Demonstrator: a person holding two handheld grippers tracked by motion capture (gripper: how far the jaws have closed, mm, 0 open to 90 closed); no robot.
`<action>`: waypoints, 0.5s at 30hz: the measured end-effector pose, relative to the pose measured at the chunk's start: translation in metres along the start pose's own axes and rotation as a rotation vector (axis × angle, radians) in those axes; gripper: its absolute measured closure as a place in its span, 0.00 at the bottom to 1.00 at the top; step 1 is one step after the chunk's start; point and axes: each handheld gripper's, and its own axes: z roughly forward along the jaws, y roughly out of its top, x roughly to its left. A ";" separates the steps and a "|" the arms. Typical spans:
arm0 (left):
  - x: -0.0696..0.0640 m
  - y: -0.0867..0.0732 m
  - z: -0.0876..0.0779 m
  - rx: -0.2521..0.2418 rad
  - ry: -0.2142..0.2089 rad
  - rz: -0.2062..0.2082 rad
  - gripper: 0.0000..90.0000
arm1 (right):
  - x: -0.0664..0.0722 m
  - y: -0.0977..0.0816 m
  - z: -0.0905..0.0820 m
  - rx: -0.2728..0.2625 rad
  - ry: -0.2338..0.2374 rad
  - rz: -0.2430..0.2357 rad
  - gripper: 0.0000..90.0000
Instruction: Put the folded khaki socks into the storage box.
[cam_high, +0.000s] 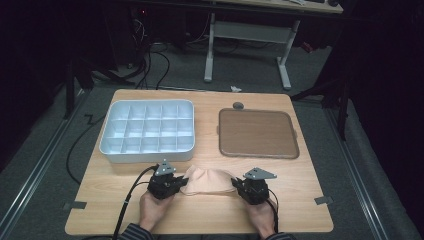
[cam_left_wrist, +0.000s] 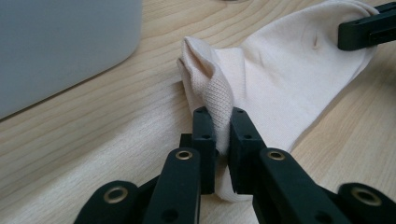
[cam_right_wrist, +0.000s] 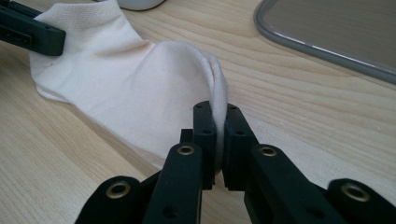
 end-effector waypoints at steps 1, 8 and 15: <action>-0.001 0.000 0.002 0.006 0.009 0.015 0.92 | -0.001 -0.001 0.000 0.005 -0.001 -0.003 0.95; -0.004 0.000 0.009 0.042 0.059 0.058 0.90 | -0.004 -0.006 0.005 0.027 -0.017 0.004 0.95; -0.004 0.000 0.008 0.044 0.081 0.045 0.73 | -0.006 -0.008 0.009 0.029 -0.015 0.022 0.89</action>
